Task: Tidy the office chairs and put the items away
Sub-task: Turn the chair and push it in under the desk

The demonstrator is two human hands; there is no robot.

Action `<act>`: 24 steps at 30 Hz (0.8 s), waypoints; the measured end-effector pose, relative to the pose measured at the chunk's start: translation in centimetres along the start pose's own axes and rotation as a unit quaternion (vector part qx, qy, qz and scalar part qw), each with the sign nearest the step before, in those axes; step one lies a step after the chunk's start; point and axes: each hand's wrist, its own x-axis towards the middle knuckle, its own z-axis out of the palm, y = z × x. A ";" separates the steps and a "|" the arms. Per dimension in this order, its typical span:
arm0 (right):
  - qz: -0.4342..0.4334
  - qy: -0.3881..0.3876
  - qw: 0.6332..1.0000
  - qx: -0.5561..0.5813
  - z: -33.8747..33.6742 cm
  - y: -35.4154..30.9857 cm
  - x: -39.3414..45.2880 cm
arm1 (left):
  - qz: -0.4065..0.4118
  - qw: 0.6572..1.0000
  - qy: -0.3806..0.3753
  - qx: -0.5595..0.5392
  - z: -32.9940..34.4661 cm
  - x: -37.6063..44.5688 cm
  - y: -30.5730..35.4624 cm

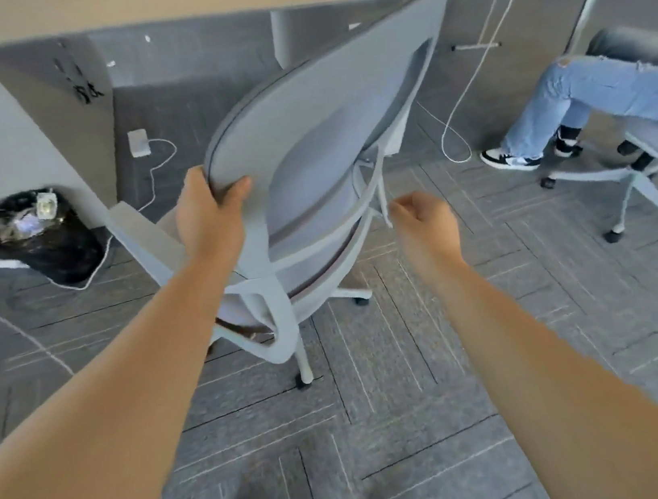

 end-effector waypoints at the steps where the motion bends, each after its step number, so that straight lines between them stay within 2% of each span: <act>1: -0.011 -0.008 1.000 -0.002 0.1 -0.3 0.2 | -0.011 1.000 0.016 -0.004 -0.4 0.0 0.0; 5: -0.056 -0.030 0.998 -0.001 0.5 -2.0 0.9 | -0.042 0.990 0.132 0.005 -1.4 -0.6 0.6; 7: -0.083 -0.023 0.996 -0.004 0.8 -2.8 1.2 | -0.007 0.985 0.168 0.043 -1.6 -1.0 1.7; 9: -0.122 -0.007 0.992 -0.023 0.9 -3.5 1.6 | 0.081 0.980 0.160 0.087 -1.4 -1.2 2.9; 12: -0.182 0.041 0.981 -0.052 0.7 -4.8 2.5 | 0.179 0.965 0.094 0.166 -0.8 -0.6 4.5; 14: -0.200 0.050 0.975 -0.079 0.7 -5.7 3.2 | 0.189 0.955 0.071 0.217 -0.8 0.5 4.7; 17: -0.219 0.049 0.967 -0.123 0.6 -6.9 4.7 | 0.225 0.934 0.080 0.265 -1.1 2.2 4.6; 21: -0.250 0.036 0.955 -0.158 0.8 -8.3 7.0 | 0.187 0.944 0.095 0.254 -1.1 4.2 5.2; 24: -0.256 0.041 0.957 -0.126 1.6 -9.0 8.2 | 0.183 0.948 0.093 0.242 -1.3 5.5 5.1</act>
